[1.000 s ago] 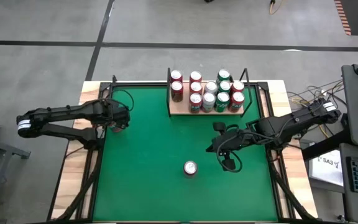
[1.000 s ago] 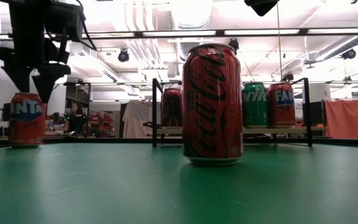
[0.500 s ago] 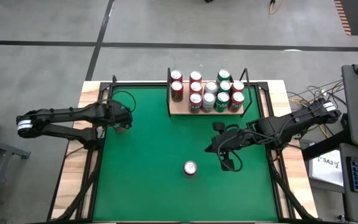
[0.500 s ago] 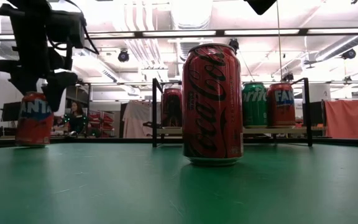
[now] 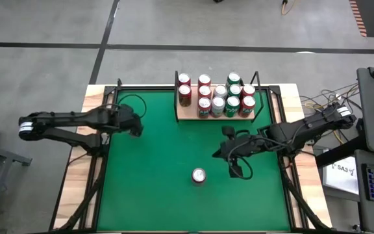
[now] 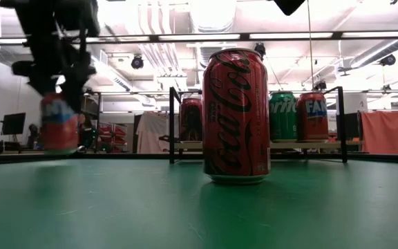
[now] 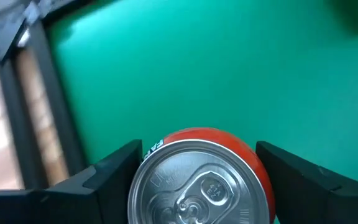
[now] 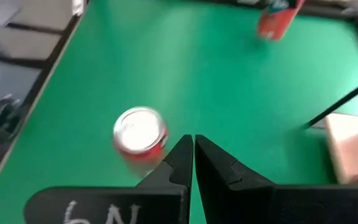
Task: Place canned beverage on shelf
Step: Put the red soda can on the shelf aligned with the other red soda can
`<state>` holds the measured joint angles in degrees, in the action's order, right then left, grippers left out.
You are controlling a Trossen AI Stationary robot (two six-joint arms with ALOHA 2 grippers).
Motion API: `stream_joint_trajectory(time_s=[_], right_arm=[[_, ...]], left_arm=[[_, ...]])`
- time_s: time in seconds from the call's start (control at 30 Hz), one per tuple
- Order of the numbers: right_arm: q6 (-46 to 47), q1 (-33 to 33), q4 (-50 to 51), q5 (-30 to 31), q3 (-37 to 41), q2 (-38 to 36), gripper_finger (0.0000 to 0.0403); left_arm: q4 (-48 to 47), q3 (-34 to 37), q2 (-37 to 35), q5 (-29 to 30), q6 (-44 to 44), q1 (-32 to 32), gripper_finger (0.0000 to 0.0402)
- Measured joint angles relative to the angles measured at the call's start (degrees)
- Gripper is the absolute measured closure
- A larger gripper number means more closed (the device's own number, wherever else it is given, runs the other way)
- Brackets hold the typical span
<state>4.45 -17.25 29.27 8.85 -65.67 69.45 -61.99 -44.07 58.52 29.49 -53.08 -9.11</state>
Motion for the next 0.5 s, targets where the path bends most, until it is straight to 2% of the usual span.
stream_joint_trajectory(time_s=[0.17,0.33,0.5], right_arm=[[-1.58,0.02,-9.71,9.9,3.12,0.01,0.0394],[-3.82,0.66,-19.65,22.41,6.07,0.91,0.0394],[-7.93,2.35,-26.62,23.99,6.35,4.64,0.0394]], left_arm=[[5.39,-5.43,-0.02,0.62,6.76,4.32,0.0127],[18.46,-10.21,0.0,1.12,17.47,8.93,0.0125],[33.88,-12.8,1.5,1.35,28.98,12.67,0.0124]])
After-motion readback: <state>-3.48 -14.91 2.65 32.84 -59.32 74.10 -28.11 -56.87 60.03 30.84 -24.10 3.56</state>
